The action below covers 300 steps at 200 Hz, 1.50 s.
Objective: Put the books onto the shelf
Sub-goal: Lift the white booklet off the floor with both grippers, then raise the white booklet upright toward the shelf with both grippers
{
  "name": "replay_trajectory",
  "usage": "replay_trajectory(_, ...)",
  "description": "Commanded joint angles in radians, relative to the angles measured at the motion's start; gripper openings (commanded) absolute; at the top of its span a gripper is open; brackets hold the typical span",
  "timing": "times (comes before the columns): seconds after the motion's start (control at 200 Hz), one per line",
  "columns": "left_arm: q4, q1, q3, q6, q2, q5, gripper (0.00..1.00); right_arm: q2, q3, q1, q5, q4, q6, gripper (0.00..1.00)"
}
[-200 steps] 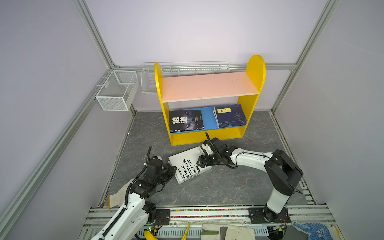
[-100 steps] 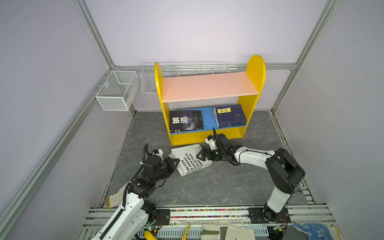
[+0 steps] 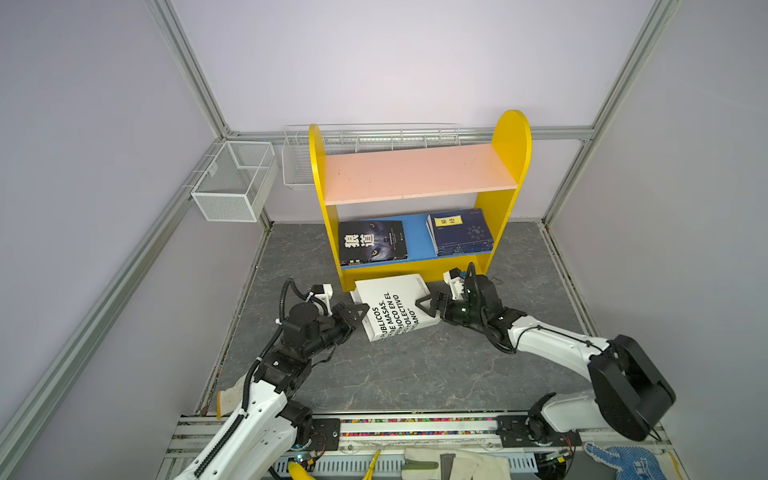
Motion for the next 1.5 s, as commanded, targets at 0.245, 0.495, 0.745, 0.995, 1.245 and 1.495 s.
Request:
replay_trajectory(0.245,0.149,-0.004,0.021,-0.049,0.027,0.003,0.0,-0.246,-0.105,-0.103,0.141,-0.195,0.029,0.89)
replay_trajectory(0.495,0.207,-0.005,0.114,-0.066,0.06,0.041,0.0,-0.387,-0.127,-0.138,0.039,-0.211,0.071,0.89)
replay_trajectory(0.745,0.288,-0.004,0.25,-0.088,0.103,0.085,0.0,-0.632,-0.086,-0.142,-0.032,-0.079,0.098,0.89)
replay_trajectory(0.995,0.374,-0.004,0.372,-0.092,0.194,0.172,0.0,-0.574,-0.021,-0.141,-0.156,0.152,0.133,0.89)
replay_trajectory(1.245,0.407,-0.004,0.444,-0.087,0.246,0.259,0.0,-0.504,0.072,-0.141,-0.185,0.171,0.079,0.89)
replay_trajectory(1.495,0.383,-0.004,0.484,-0.055,0.265,0.312,0.0,-0.46,0.159,-0.143,-0.207,0.138,0.032,0.93)
